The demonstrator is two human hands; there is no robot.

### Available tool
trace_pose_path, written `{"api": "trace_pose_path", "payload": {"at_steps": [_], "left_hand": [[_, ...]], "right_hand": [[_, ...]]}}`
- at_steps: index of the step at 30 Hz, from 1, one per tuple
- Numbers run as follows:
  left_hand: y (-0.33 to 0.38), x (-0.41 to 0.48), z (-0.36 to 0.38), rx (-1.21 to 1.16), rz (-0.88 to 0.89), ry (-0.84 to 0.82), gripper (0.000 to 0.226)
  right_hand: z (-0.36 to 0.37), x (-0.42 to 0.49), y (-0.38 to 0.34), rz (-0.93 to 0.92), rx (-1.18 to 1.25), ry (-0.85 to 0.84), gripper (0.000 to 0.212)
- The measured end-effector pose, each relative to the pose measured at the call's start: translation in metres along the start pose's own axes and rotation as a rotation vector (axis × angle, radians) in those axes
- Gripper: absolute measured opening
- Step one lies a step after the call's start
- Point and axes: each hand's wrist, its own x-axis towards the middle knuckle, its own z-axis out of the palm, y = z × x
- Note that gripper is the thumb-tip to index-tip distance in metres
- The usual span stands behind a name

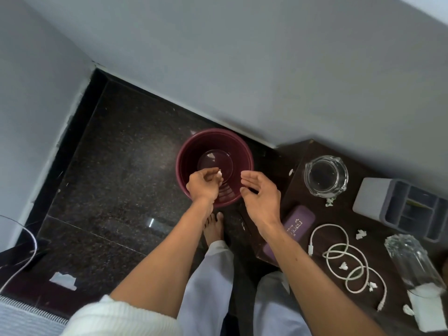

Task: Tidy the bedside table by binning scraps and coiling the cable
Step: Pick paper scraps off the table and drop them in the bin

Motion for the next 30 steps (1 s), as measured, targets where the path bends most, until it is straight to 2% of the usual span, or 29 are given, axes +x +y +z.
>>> {"api": "trace_pose_path", "payload": {"at_steps": [8, 12, 18, 23, 30], "left_hand": [[0.002, -0.008, -0.012, -0.094, -0.024, -0.034, 0.014], [0.009, -0.044, -0.008, -0.210, -0.044, -0.156, 0.012], [0.015, -0.118, 0.029, -0.293, 0.002, -0.362, 0.012], [0.010, -0.159, 0.063, -0.287, 0.048, -0.380, 0.014], [0.009, -0.179, 0.085, -0.257, 0.070, -0.373, 0.017]], "right_hand": [[0.001, -0.018, 0.008, -0.003, 0.027, 0.098, 0.037], [-0.021, -0.038, 0.013, -0.005, 0.082, 0.248, 0.031], [-0.093, -0.053, 0.028, 0.010, 0.140, 0.480, 0.021], [-0.137, -0.041, 0.048, 0.075, 0.042, 0.564, 0.021], [-0.143, -0.018, 0.064, 0.115, -0.130, 0.592, 0.028]]}}
